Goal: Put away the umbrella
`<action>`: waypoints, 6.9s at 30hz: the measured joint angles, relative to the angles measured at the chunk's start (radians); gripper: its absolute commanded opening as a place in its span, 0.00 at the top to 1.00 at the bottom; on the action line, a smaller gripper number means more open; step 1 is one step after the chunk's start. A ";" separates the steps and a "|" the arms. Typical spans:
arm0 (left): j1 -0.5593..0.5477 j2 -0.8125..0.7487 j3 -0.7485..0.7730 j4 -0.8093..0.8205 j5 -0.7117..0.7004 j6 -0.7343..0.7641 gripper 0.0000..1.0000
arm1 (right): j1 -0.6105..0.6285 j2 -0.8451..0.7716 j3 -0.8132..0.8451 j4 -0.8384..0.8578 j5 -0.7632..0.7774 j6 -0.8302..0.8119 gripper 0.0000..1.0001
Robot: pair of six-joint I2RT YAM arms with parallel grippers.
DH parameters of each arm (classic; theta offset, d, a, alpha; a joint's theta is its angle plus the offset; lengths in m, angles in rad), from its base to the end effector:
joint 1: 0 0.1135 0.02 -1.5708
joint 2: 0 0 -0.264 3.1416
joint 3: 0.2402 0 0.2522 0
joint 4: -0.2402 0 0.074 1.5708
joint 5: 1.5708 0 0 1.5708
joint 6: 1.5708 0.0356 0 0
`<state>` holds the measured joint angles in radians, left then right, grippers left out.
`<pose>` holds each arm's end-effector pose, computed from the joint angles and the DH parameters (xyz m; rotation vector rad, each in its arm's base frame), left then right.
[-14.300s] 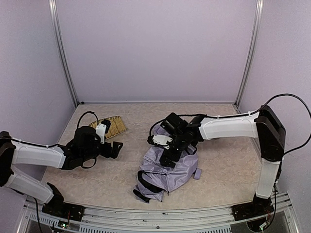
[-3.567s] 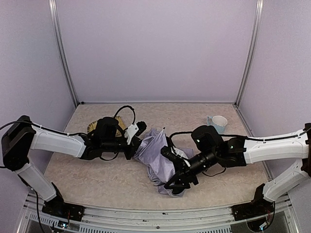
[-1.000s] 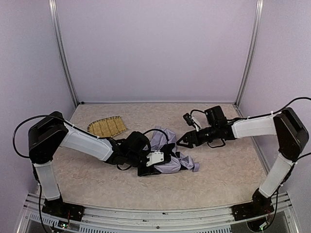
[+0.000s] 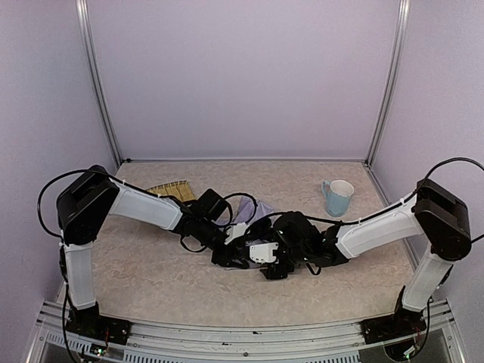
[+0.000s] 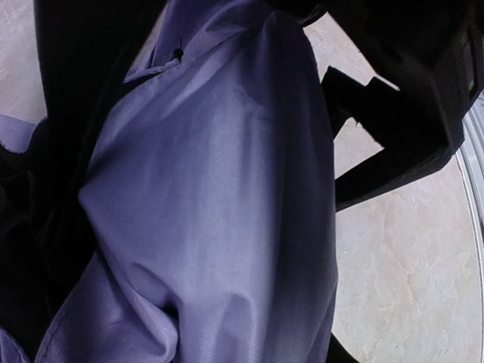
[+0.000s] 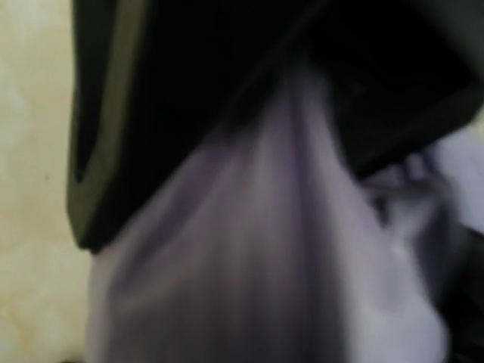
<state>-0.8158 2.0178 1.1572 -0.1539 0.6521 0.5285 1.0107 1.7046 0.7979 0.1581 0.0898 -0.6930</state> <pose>0.2538 -0.3013 0.1181 1.7653 1.8263 -0.9494 0.1800 0.2810 0.1447 -1.7128 1.5594 0.0569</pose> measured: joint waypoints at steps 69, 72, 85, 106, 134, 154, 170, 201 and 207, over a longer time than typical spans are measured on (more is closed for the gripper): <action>-0.074 -0.341 -0.488 1.112 -0.318 -0.343 0.43 | -0.327 -0.341 0.792 -0.718 -0.619 0.403 1.00; -0.088 -0.301 -0.475 1.134 -0.310 -0.349 0.60 | -0.327 -0.341 0.787 -0.710 -0.626 0.404 1.00; -0.080 -0.246 -0.474 1.240 -0.166 -0.408 1.00 | -0.327 -0.343 0.759 -0.716 -0.620 0.398 1.00; 0.088 -0.066 -0.071 0.747 -0.433 -0.028 1.00 | -0.054 -0.399 0.580 -0.827 -0.378 0.193 1.00; 0.104 0.154 0.031 0.682 -0.567 0.340 1.00 | 0.217 -0.248 0.056 -0.338 0.075 0.076 1.00; 0.151 0.291 0.300 0.607 -0.880 0.371 0.32 | 0.238 0.095 0.156 -0.274 -0.161 0.290 1.00; 0.194 -0.332 -0.017 0.366 -0.864 -0.214 0.30 | 0.166 0.119 0.190 -0.314 -0.289 0.333 1.00; -0.048 -0.296 -0.407 0.250 -0.465 -0.660 0.92 | 0.226 0.120 0.213 -0.315 -0.163 0.299 1.00; -0.090 -0.240 -0.294 0.157 -0.459 -0.593 1.00 | 0.228 0.115 0.209 -0.312 -0.164 0.327 1.00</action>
<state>-0.9054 1.7775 0.8627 0.0032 0.1928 -0.0647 1.2385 1.8198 1.0065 -0.1543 -0.0746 -0.3660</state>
